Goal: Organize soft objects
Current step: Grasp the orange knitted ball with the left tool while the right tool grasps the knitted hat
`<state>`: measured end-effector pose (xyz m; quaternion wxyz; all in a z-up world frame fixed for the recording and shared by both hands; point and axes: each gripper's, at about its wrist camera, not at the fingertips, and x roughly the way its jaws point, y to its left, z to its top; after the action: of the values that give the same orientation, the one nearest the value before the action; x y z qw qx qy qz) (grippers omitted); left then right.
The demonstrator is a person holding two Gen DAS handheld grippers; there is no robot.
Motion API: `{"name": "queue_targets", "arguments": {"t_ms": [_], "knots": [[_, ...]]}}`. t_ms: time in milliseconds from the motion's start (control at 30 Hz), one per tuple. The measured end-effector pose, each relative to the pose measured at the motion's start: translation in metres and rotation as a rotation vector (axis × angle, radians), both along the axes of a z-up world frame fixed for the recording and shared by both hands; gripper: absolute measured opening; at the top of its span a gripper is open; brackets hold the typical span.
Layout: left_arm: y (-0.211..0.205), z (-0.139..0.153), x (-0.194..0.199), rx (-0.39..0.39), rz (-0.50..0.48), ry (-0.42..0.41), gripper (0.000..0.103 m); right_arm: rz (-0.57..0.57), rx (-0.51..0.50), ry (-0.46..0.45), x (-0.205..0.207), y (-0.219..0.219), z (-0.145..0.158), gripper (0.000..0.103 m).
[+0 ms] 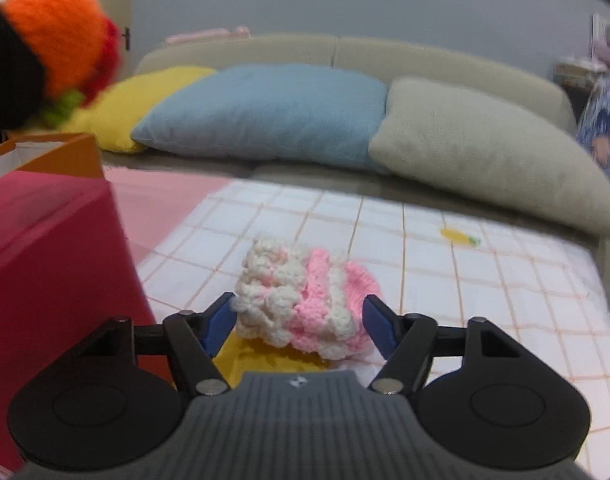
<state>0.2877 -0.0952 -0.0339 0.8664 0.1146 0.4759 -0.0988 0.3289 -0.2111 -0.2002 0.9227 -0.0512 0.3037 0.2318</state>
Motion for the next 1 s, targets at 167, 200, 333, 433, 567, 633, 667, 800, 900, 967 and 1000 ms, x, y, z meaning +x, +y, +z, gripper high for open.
{"name": "queue_targets", "arguments": {"t_ms": [167, 200, 333, 433, 567, 633, 667, 800, 900, 967, 1000], "knots": [[0.003, 0.001, -0.003, -0.004, 0.003, -0.002, 0.045, -0.015, -0.056, 0.011, 0.0, 0.006, -0.005, 0.037], [0.003, 0.002, -0.004, -0.006, 0.003, -0.003, 0.045, -0.032, -0.067, 0.015, 0.001, 0.005, -0.005, 0.024], [0.0, 0.003, -0.009, -0.009, -0.006, -0.008, 0.045, -0.032, -0.079, 0.017, 0.002, 0.005, -0.005, 0.02], [-0.001, 0.007, -0.012, -0.005, -0.01, -0.017, 0.045, -0.042, -0.09, 0.001, 0.0, 0.006, -0.003, 0.016], [0.0, 0.011, -0.015, -0.013, -0.012, -0.034, 0.045, -0.069, -0.088, -0.027, -0.004, 0.0, 0.01, 0.015], [0.0, 0.011, -0.017, -0.023, -0.009, -0.038, 0.045, -0.079, -0.067, -0.024, -0.008, -0.007, 0.016, 0.014], [-0.001, 0.011, -0.019, -0.03, -0.009, -0.04, 0.045, -0.083, -0.06, -0.022, -0.011, -0.01, 0.019, 0.014], [-0.004, 0.015, -0.03, -0.048, -0.032, -0.046, 0.045, -0.095, -0.077, -0.014, -0.028, -0.02, 0.033, 0.014], [-0.004, 0.018, -0.04, -0.064, -0.04, -0.052, 0.045, -0.124, -0.06, 0.01, -0.035, -0.026, 0.05, 0.014], [-0.003, 0.021, -0.048, -0.073, -0.05, -0.056, 0.045, -0.141, -0.072, 0.012, -0.041, -0.027, 0.061, 0.014], [-0.002, 0.023, -0.052, -0.078, -0.056, -0.059, 0.045, -0.148, -0.073, 0.013, -0.045, -0.028, 0.065, 0.014]]}}
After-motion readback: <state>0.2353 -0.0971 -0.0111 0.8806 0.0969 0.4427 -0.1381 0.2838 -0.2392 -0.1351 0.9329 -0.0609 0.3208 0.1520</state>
